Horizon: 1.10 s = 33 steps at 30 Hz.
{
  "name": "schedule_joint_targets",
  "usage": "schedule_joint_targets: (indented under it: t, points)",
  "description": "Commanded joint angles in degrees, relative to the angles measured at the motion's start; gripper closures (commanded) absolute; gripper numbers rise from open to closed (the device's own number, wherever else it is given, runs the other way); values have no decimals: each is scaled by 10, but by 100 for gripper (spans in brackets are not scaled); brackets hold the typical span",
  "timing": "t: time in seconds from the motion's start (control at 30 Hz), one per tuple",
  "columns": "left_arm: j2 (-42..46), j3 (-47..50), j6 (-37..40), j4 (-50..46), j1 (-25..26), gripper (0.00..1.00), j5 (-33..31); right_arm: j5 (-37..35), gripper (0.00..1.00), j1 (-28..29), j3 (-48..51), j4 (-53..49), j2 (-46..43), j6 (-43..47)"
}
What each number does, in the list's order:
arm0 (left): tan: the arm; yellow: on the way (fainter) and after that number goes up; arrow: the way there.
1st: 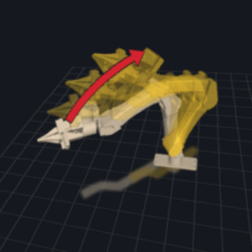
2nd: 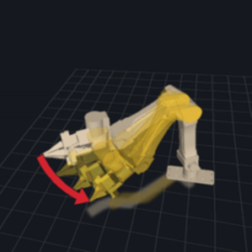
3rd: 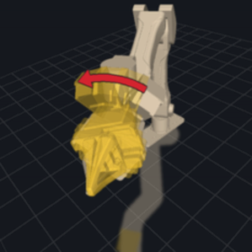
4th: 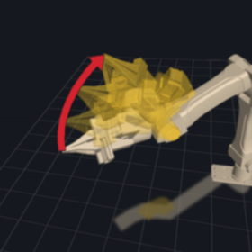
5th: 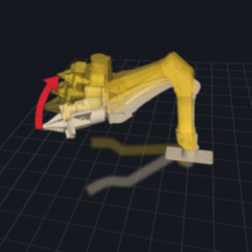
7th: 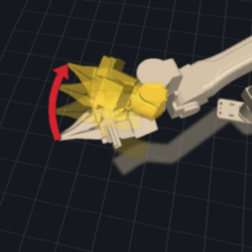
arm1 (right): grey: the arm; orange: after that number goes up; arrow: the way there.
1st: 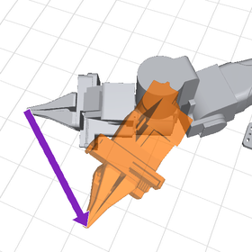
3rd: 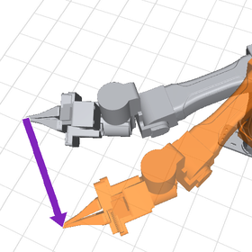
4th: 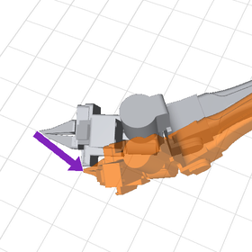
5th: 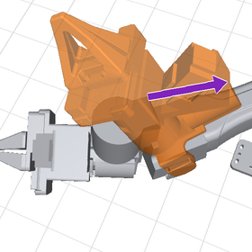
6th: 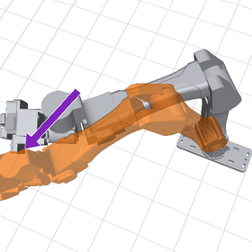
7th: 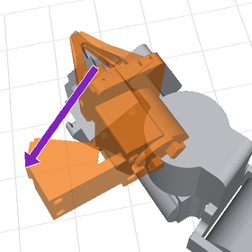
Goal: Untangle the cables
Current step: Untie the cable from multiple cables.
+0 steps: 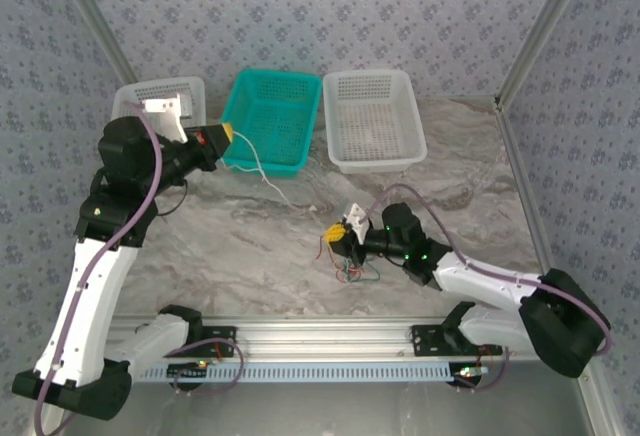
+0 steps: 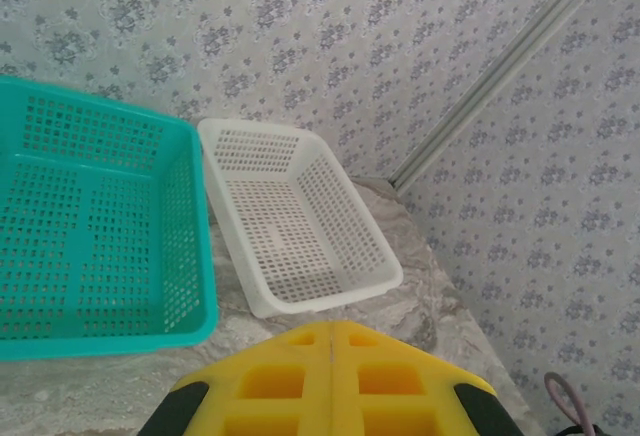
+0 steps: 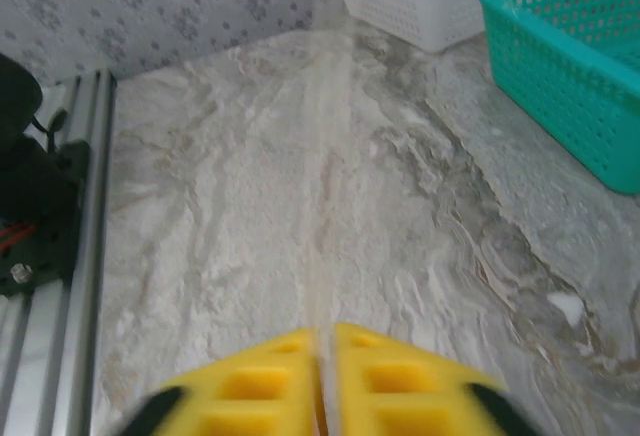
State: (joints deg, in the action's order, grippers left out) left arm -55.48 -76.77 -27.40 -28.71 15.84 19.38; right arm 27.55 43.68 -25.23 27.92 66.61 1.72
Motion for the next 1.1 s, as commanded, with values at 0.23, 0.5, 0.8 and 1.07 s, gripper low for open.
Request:
schedule_joint_targets:
  t: [0.23,0.5,0.8,1.07]
  points:
    - [-18,48,9,-33,-10,27,-42,-93,100,4,-161,-122,1,-186]
    - [122,304,-32,166,142,15,-46,-176,100,1,-246,-199,14,-327]
    - [-20,295,107,169,190,0,31,-140,100,2,-300,-219,28,-352]
    - [-140,294,167,293,219,1,107,-129,100,2,-333,-220,33,-360]
